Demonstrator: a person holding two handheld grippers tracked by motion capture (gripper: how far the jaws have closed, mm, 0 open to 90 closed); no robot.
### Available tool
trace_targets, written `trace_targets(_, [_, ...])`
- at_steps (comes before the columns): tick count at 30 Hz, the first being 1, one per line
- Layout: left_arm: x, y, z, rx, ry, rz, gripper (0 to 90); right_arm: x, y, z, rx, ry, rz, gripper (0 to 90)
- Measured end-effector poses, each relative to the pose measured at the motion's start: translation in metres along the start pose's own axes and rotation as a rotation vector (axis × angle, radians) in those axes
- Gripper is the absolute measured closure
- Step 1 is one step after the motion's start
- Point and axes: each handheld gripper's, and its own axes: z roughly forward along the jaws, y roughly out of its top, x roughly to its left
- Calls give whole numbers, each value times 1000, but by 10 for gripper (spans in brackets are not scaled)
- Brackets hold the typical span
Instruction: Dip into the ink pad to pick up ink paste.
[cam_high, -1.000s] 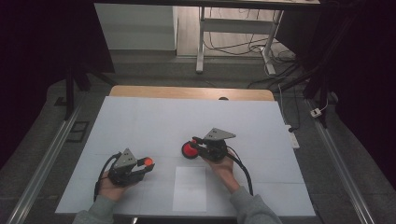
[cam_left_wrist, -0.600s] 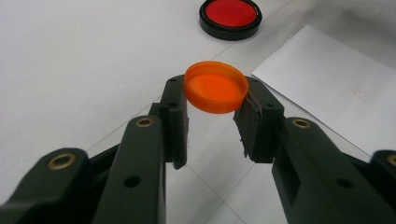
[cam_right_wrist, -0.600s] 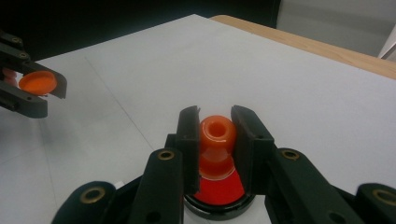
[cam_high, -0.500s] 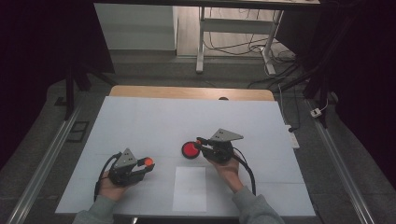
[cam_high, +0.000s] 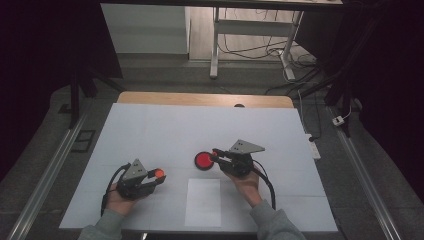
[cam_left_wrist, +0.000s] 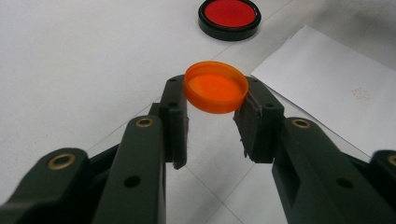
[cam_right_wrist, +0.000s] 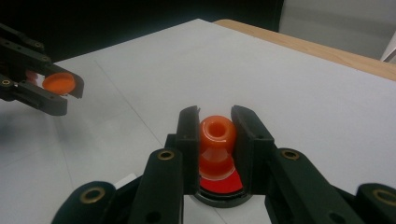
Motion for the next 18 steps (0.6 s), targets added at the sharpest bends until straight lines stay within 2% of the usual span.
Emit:
trace_targets(8, [3, 2, 3, -9, -10, -9, 648, 0, -2, -7, 1, 10, 6, 726])
trace_targets(14, [3, 4, 8, -4, -25, 7, 648, 0, -6, -20, 5, 2, 5, 726])
trace_targets(18, [4, 4, 7, -8, -23, 2, 648, 1, -8, -29, 1, -6, -3, 726])
